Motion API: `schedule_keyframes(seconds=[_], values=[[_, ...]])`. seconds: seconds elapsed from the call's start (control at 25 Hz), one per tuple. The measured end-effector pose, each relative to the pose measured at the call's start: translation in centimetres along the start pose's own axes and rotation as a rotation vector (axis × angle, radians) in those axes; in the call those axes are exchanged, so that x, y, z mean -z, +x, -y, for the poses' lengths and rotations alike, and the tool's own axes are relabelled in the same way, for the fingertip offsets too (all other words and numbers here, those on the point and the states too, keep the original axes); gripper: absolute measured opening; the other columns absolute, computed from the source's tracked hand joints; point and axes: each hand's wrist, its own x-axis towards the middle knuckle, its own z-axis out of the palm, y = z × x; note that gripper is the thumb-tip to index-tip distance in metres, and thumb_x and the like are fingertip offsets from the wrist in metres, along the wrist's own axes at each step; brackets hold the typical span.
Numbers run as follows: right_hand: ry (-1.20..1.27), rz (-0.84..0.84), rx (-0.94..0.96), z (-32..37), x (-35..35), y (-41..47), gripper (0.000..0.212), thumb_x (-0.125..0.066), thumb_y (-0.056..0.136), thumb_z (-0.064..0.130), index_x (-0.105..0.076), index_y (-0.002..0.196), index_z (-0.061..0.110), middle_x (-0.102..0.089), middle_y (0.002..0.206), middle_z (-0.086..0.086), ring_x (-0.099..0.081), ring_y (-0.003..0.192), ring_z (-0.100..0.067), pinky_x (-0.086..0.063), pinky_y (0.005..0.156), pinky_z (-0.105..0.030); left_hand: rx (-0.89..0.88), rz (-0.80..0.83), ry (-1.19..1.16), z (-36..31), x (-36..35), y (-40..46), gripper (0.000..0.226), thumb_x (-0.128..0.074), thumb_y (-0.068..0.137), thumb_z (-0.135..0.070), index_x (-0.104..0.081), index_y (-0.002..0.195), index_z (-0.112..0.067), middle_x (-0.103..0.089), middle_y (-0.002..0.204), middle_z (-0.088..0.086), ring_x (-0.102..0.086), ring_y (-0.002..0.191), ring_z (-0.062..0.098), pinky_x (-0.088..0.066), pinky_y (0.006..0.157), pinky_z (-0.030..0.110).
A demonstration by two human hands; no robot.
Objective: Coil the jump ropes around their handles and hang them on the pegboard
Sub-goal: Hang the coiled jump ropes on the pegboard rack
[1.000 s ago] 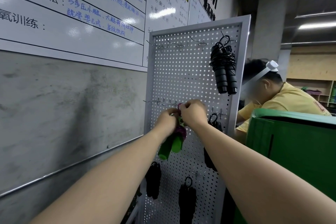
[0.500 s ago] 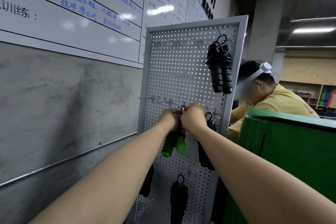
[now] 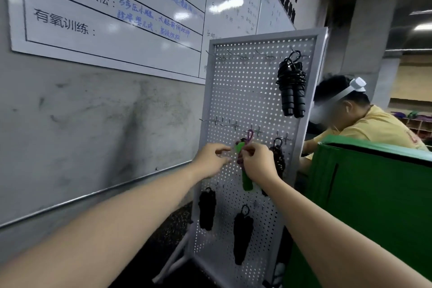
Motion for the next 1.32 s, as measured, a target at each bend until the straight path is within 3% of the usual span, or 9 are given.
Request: schedule_keyframes(seconds=[0.04,0.12,0.32,0.52,0.64,0.8,0.96,1.12,1.32], values=[[0.038,0.011,0.009,0.4,-0.4,-1.5,0.021,-0.056,0.1,0.011,-0.071,0.114,0.006,-0.074,0.103,-0.011,-0.07,0.083,-0.022,-0.061,0.076,-0.041,0.019,0.022,0.041,0.5,1.1,-2.2,0.045,-0.075,0.095,-0.026,-0.064,0.138,-0.019,-0.065,0.135,-0.002,-0.06,0.118,0.015,-0.047,0.102,0.028],[0.077,0.069,0.039,1.1,-2.2,-5.8,0.014,-0.06,0.098,0.014,-0.073,0.1,0.01,-0.076,0.094,-0.01,-0.072,0.085,-0.027,-0.059,0.081,-0.048,0.066,0.043,0.125,2.3,3.1,-7.5,0.05,-0.08,0.089,-0.033,-0.066,0.135,-0.02,-0.064,0.121,-0.007,-0.06,0.113,0.011,-0.046,0.1,0.027],[0.167,0.332,0.114,2.1,-9.1,-21.3,0.012,-0.062,0.099,0.019,-0.069,0.091,0.014,-0.07,0.084,0.0,-0.066,0.08,-0.016,-0.052,0.073,-0.031,0.258,0.076,0.24,8.9,4.6,-23.6,0.039,-0.083,0.086,-0.025,-0.073,0.122,-0.014,-0.073,0.116,0.003,-0.064,0.105,0.013,-0.048,0.087,0.029],[0.319,0.64,0.068,0.9,-15.0,-38.2,0.012,-0.064,0.099,0.021,-0.073,0.093,0.017,-0.071,0.082,0.01,-0.066,0.075,0.0,-0.046,0.063,-0.011,0.524,0.158,0.29,17.4,4.6,-39.4,0.031,-0.077,0.088,-0.029,-0.071,0.117,-0.027,-0.073,0.11,-0.001,-0.068,0.101,0.021,-0.055,0.091,0.041],[0.319,0.837,0.024,-1.7,-17.0,-46.9,0.013,-0.063,0.1,0.022,-0.073,0.092,0.019,-0.072,0.08,0.007,-0.065,0.072,-0.003,-0.047,0.064,-0.017,0.683,0.243,0.234,20.6,4.0,-48.3,0.046,-0.077,0.09,-0.034,-0.064,0.133,-0.023,-0.066,0.129,-0.001,-0.062,0.115,0.017,-0.051,0.1,0.033],[0.234,1.066,-0.007,-5.1,-19.0,-55.8,0.009,-0.065,0.098,0.022,-0.072,0.092,0.022,-0.07,0.081,0.01,-0.062,0.072,0.001,-0.046,0.068,-0.018,0.859,0.378,0.159,24.7,1.6,-58.2,0.049,-0.073,0.095,-0.038,-0.062,0.138,-0.017,-0.065,0.132,0.001,-0.062,0.117,0.015,-0.046,0.095,0.022],[-0.002,1.289,0.034,-8.4,-20.1,-61.2,0.006,-0.069,0.094,0.025,-0.065,0.097,0.023,-0.066,0.088,0.012,-0.062,0.08,-0.003,-0.045,0.07,-0.012,1.02,0.533,0.122,28.2,-2.4,-64.1,0.048,-0.067,0.1,-0.031,-0.056,0.143,-0.013,-0.059,0.141,0.007,-0.058,0.125,0.024,-0.046,0.1,0.028],[-0.244,1.517,-0.003,-12.9,-19.9,-65.8,0.036,-0.071,0.09,0.04,-0.059,0.116,0.019,-0.066,0.11,0.004,-0.061,0.1,-0.012,-0.047,0.083,-0.021,1.053,0.606,0.098,30.0,-5.7,-66.6,0.049,-0.065,0.101,-0.029,-0.052,0.146,-0.013,-0.056,0.144,0.008,-0.057,0.127,0.025,-0.047,0.106,0.032],[-0.199,1.534,-0.129,-14.6,-20.0,-68.2,0.032,-0.06,0.099,0.035,-0.059,0.125,0.018,-0.067,0.112,0.002,-0.063,0.104,-0.013,-0.044,0.085,-0.019,1.005,0.661,0.052,30.6,-8.1,-66.9,0.042,-0.062,0.102,-0.022,-0.058,0.142,-0.012,-0.061,0.138,0.011,-0.061,0.119,0.029,-0.048,0.093,0.026]])
